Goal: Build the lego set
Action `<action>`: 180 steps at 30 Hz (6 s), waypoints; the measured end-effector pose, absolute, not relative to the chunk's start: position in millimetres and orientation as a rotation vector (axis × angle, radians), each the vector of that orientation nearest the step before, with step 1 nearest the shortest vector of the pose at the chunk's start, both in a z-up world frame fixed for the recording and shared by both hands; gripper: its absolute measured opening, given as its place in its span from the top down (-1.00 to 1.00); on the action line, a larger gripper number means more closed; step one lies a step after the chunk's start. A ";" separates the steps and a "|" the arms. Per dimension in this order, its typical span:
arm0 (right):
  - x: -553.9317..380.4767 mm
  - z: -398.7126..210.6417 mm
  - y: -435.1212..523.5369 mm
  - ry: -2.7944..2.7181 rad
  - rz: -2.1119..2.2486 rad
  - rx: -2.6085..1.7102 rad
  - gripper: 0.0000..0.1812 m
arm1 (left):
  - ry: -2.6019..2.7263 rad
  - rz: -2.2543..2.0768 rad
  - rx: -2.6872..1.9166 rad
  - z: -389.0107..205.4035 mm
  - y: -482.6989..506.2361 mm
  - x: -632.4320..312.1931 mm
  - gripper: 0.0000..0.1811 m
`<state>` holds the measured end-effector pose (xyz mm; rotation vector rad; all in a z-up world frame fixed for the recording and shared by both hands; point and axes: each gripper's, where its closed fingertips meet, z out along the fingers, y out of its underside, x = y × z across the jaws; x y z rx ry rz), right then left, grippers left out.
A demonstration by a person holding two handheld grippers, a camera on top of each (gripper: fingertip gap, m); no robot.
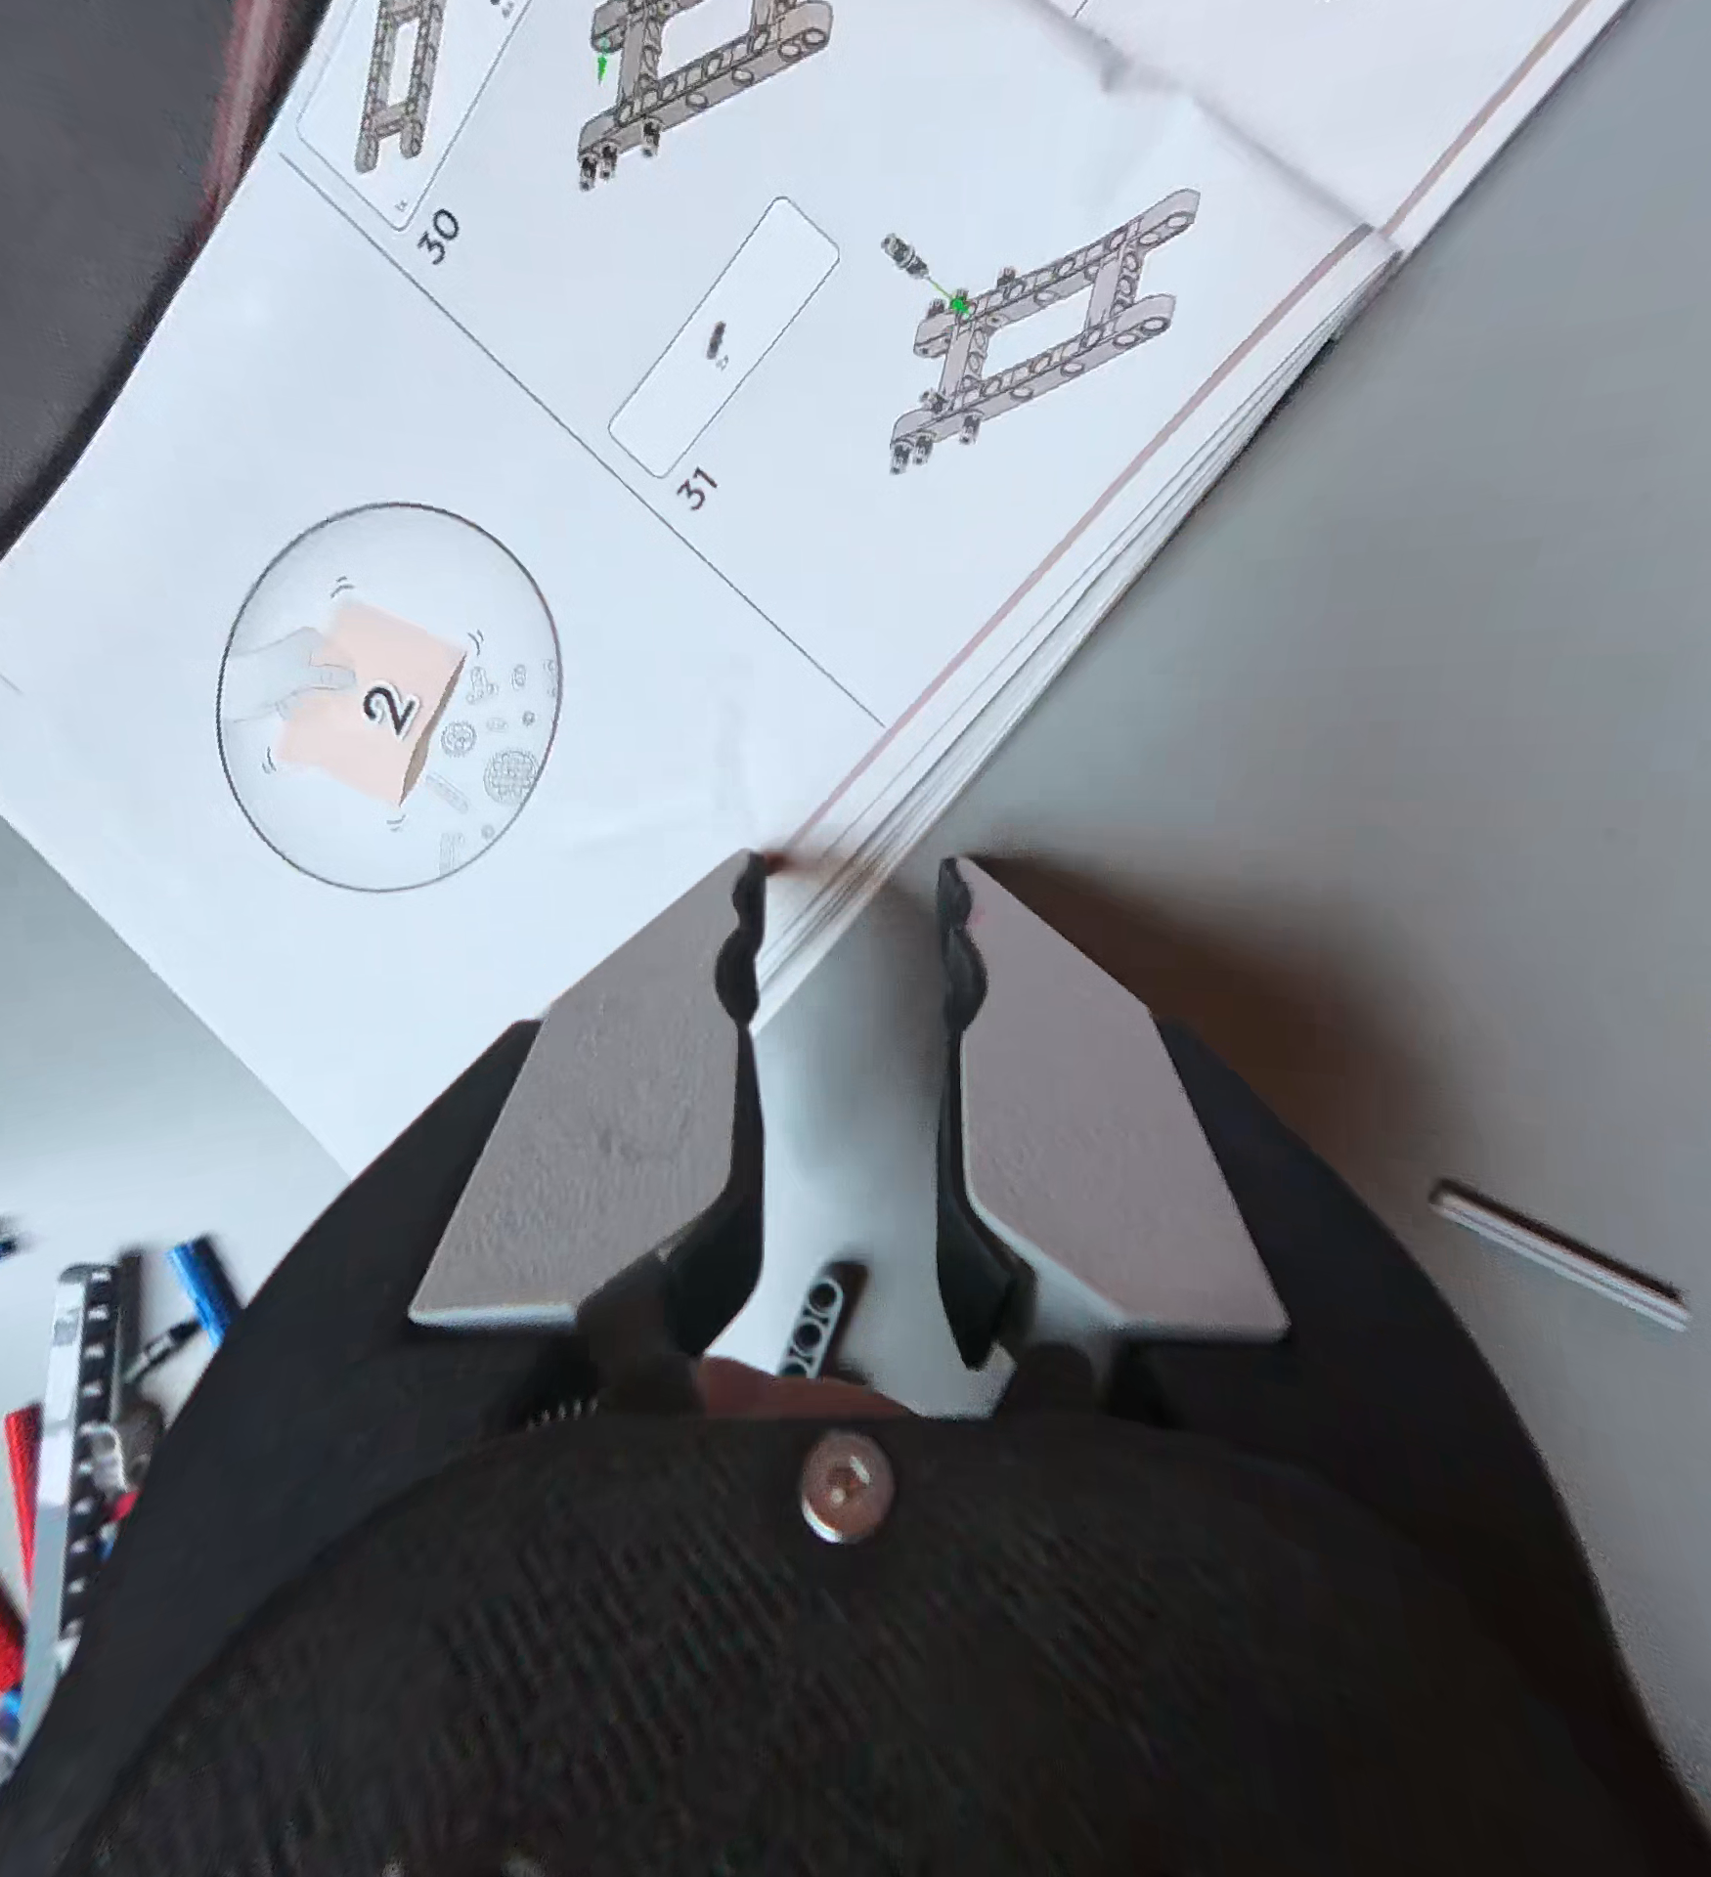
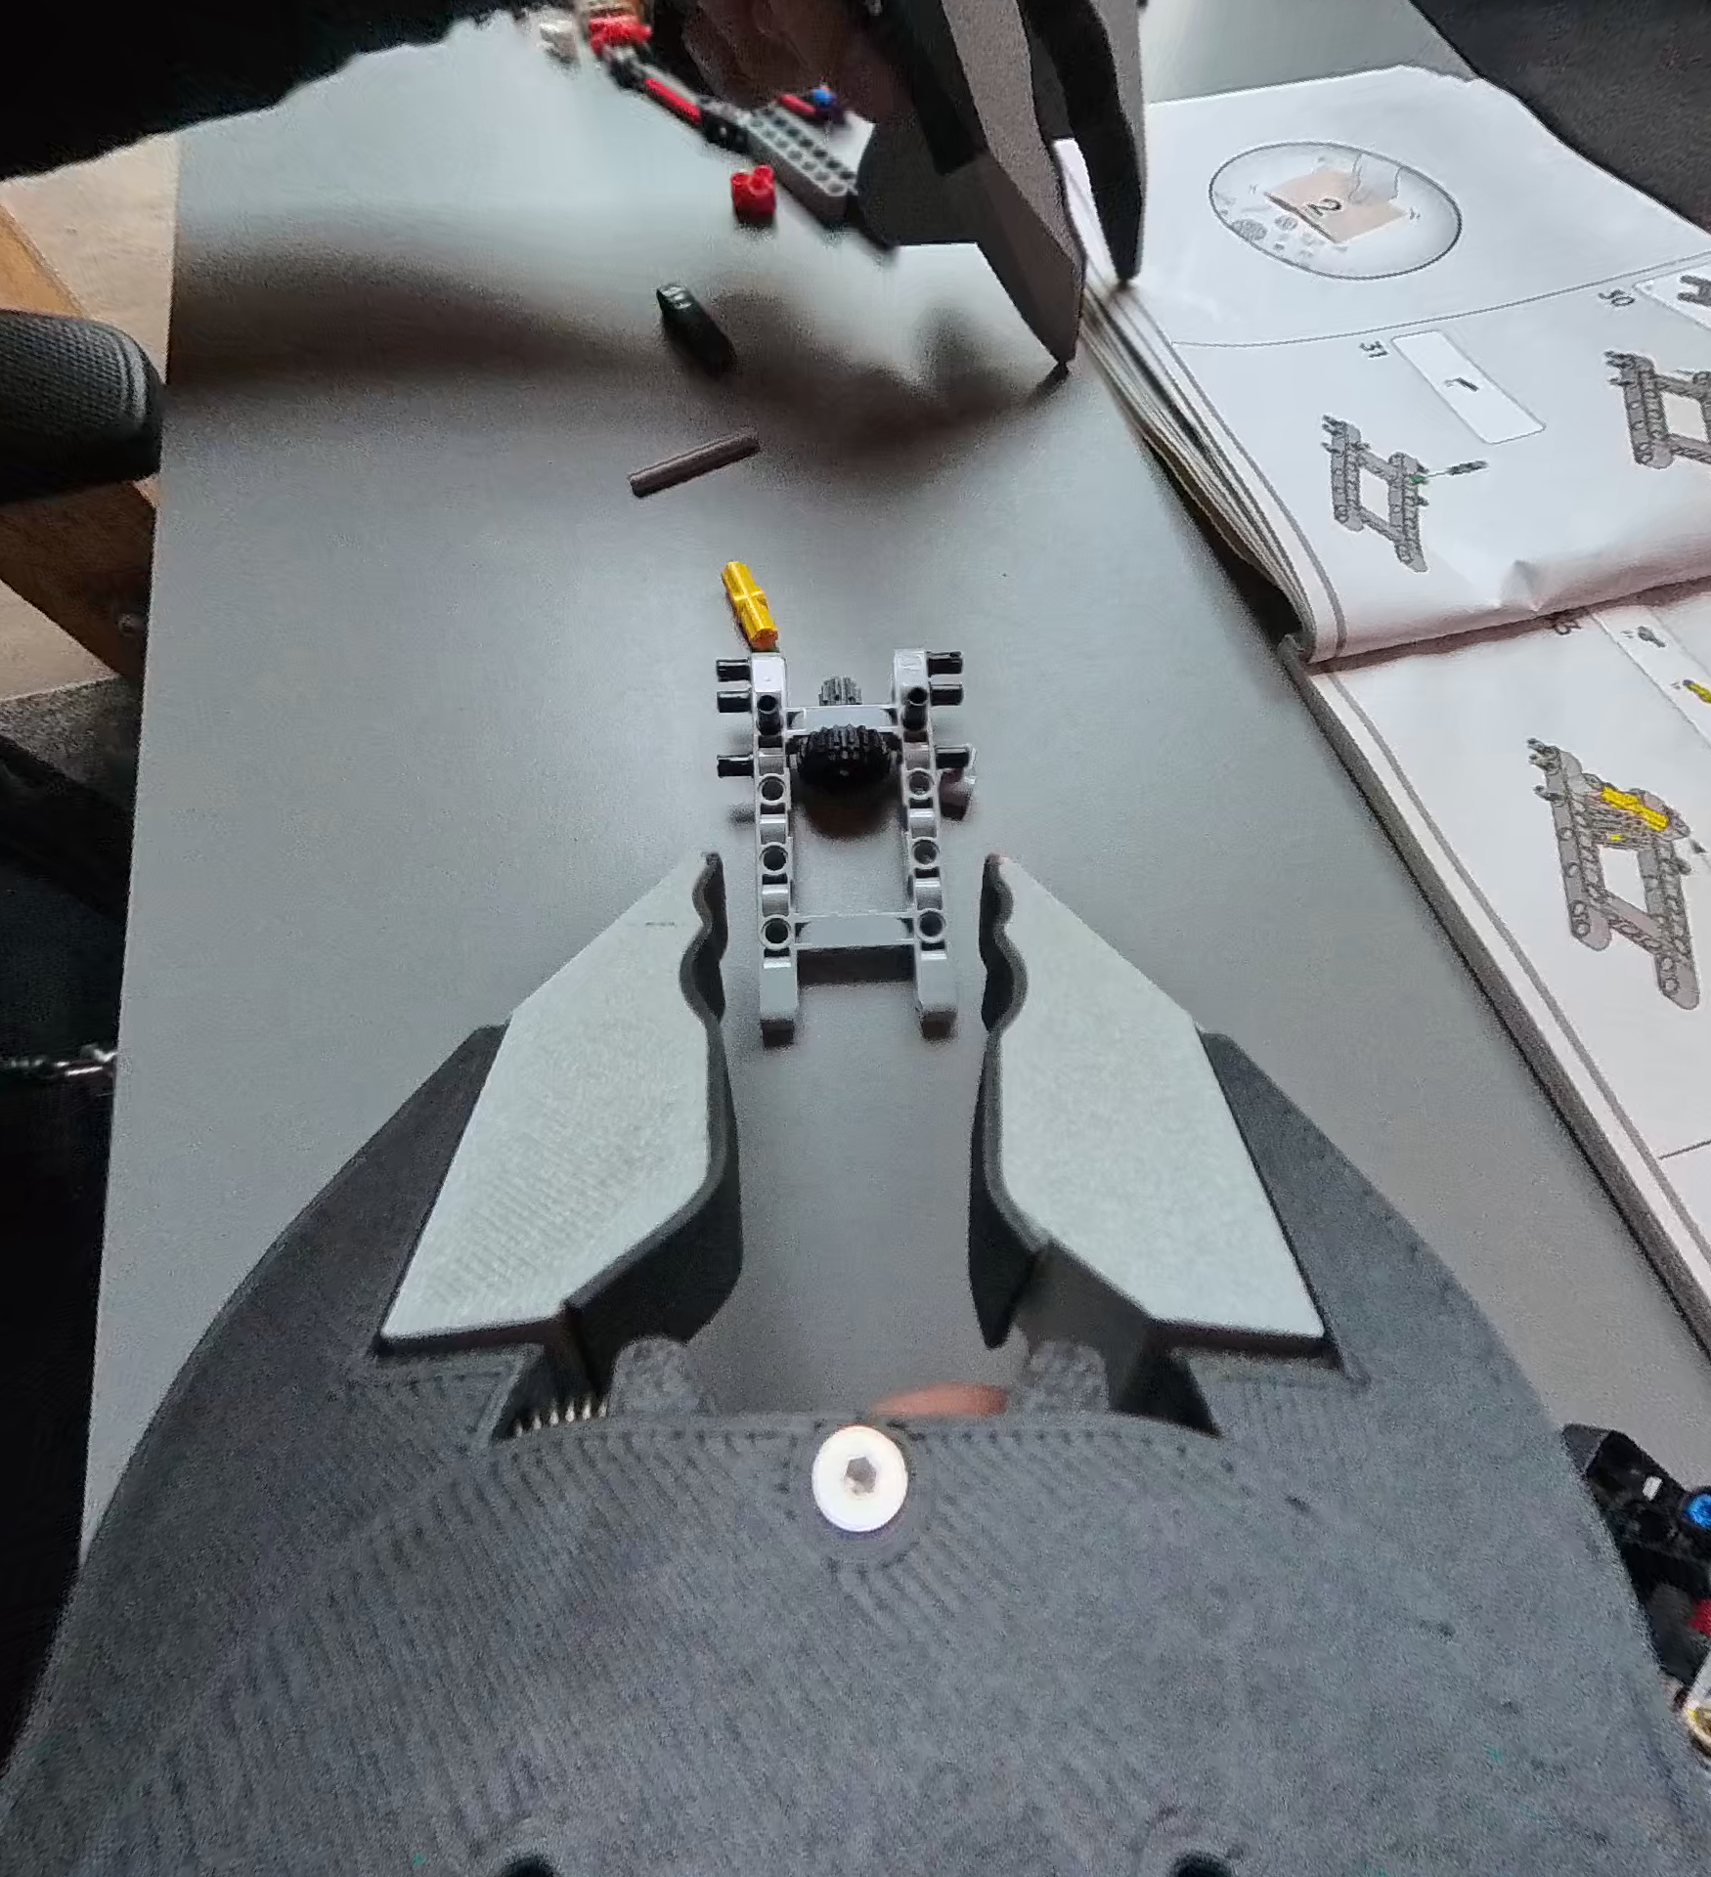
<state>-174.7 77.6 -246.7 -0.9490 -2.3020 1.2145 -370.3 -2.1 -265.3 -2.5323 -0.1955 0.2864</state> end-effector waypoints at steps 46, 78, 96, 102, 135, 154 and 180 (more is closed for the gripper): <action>-181.4 -204.4 87.0 -2.029 1.466 -0.893 0.59 | -0.187 0.227 -1.645 -166.8 -27.6 -268.6 0.69; -180.1 -196.4 91.3 -1.953 1.381 -0.819 0.65 | -0.041 0.210 -1.896 -200.9 -12.8 -244.3 0.64; -180.2 -204.4 86.8 -2.002 1.364 -0.828 0.65 | 0.021 0.221 -1.964 -212.0 -7.7 -237.6 0.63; -181.9 -204.0 88.6 -1.997 1.378 -0.844 0.66 | 0.023 0.215 -1.972 -213.2 -7.3 -237.1 0.63; -174.0 -226.0 71.5 -2.158 1.208 -0.719 0.54 | -0.028 0.281 -2.176 -234.7 -70.5 -233.4 0.62; -188.3 -246.6 66.3 -2.226 0.981 -0.776 0.62 | -0.325 0.326 -2.194 -239.0 -127.3 -232.2 0.64; -195.7 -241.6 15.7 -2.412 1.051 -0.704 0.72 | -0.344 0.358 -2.289 -244.8 -90.1 -253.4 0.58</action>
